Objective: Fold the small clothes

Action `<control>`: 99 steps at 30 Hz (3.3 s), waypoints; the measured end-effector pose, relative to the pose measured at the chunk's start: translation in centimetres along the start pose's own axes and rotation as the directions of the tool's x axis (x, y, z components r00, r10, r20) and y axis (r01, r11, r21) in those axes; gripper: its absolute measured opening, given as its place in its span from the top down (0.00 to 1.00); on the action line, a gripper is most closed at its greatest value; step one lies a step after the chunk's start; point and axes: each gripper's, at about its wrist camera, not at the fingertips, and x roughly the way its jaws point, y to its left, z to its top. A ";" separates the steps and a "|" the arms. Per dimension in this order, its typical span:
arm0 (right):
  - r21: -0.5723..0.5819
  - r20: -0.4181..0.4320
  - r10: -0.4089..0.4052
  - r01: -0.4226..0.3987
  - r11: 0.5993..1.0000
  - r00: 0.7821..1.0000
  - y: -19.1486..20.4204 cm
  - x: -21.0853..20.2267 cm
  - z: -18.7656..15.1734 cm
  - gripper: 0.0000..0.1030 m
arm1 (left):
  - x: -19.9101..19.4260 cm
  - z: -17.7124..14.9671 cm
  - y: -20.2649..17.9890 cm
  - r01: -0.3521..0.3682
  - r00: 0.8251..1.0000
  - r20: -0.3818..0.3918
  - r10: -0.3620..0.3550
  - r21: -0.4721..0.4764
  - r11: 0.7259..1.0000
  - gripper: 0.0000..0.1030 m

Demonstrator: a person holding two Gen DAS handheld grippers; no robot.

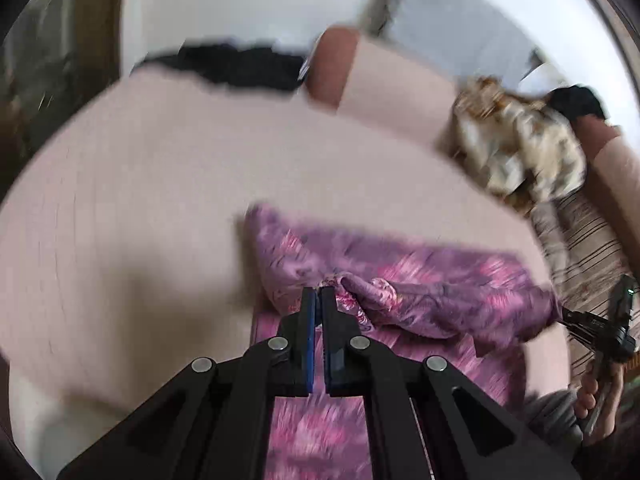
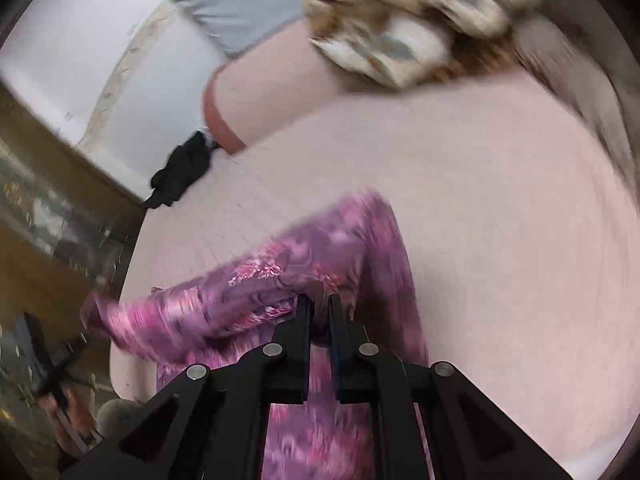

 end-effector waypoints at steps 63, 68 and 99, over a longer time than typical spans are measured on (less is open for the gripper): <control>-0.033 -0.158 -0.288 0.286 0.958 0.945 2.2 -0.2 -10.7 0.59 | 0.7 -12.0 -3.1 0.022 0.972 -0.230 -0.042 -0.085 0.996 0.48; -0.095 0.035 -0.167 0.170 0.981 0.985 4.7 -5.4 -8.2 0.19 | -3.8 -8.0 -2.3 0.062 0.996 -0.052 -0.068 -0.108 0.992 0.27; 0.057 -0.221 -0.108 0.124 0.991 0.969 -3.1 10.1 5.9 0.86 | 9.1 5.3 0.6 0.118 0.983 -0.114 -0.145 -0.215 0.970 0.91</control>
